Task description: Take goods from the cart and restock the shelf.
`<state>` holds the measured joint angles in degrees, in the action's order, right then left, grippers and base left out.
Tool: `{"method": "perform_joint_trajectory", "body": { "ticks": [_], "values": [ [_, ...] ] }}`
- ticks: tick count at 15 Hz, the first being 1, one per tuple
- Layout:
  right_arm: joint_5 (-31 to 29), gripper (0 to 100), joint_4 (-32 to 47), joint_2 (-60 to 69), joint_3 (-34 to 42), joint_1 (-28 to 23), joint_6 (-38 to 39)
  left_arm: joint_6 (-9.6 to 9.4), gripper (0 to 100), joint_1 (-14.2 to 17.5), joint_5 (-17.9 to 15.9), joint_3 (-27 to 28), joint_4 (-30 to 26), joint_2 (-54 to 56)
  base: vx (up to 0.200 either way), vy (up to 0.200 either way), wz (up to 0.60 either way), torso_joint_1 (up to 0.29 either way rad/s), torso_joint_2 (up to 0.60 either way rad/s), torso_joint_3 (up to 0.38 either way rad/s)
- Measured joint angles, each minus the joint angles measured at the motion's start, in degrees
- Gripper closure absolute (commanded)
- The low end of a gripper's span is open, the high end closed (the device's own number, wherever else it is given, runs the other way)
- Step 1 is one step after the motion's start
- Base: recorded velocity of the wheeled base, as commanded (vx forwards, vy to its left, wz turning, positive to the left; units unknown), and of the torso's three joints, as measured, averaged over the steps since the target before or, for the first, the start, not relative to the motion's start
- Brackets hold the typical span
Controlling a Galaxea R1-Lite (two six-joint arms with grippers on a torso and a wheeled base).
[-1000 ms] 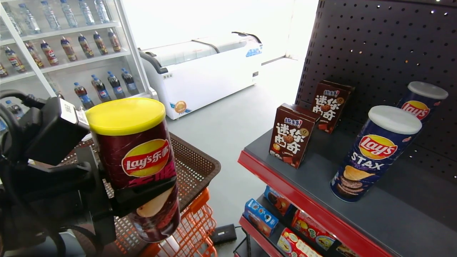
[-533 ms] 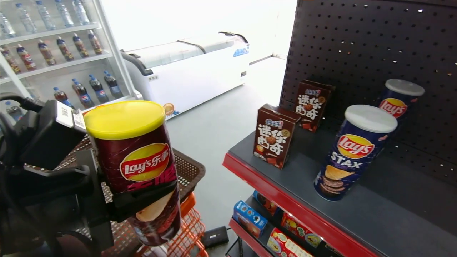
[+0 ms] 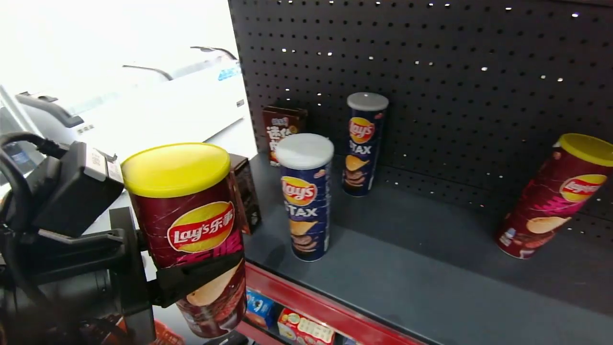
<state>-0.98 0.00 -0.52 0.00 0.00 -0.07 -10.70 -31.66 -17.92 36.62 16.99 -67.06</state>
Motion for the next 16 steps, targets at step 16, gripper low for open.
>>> {"method": "perform_joint_trajectory", "body": {
  "ticks": [16],
  "values": [
    [0.1,0,0.0,0.0,0.0,0.0,0.0,0.06,100,-1.5,-0.2,-2.9,0.2,1.5,0.000,0.000,-0.34,0.001,0.00,0.002]
  ]
}}
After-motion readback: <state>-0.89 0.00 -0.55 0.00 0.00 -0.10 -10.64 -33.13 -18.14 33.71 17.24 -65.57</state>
